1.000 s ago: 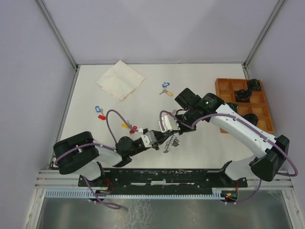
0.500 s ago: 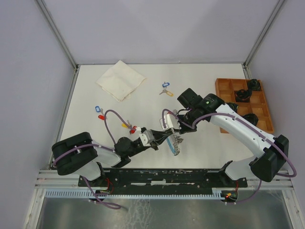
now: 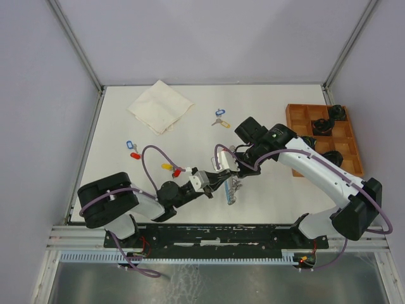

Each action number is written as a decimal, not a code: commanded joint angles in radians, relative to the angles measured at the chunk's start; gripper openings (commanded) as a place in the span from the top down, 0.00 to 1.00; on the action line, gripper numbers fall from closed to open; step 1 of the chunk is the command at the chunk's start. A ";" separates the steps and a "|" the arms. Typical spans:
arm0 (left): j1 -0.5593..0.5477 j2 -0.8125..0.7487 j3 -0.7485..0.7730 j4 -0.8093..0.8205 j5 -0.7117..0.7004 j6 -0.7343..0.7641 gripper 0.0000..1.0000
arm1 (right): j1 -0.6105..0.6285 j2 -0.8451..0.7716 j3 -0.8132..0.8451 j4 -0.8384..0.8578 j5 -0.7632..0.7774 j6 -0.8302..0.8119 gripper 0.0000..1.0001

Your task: Remove the keys from the keyring

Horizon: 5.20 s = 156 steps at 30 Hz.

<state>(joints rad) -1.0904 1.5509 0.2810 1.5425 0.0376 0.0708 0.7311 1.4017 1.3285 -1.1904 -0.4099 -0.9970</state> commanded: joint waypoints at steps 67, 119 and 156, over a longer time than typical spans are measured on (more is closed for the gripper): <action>0.021 -0.101 0.111 -0.237 0.169 0.092 0.83 | 0.003 -0.029 0.064 -0.042 -0.047 0.013 0.99; 0.034 0.017 -0.005 0.186 -0.067 -0.247 0.97 | -0.024 -0.037 0.002 0.009 -0.079 0.031 0.99; 0.035 -0.449 -0.070 -0.448 0.009 -0.152 0.26 | -0.024 -0.035 -0.009 0.015 -0.085 0.034 0.99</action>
<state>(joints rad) -1.0611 1.1809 0.1806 1.2541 0.0616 -0.1474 0.7113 1.3884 1.3113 -1.1854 -0.4629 -0.9653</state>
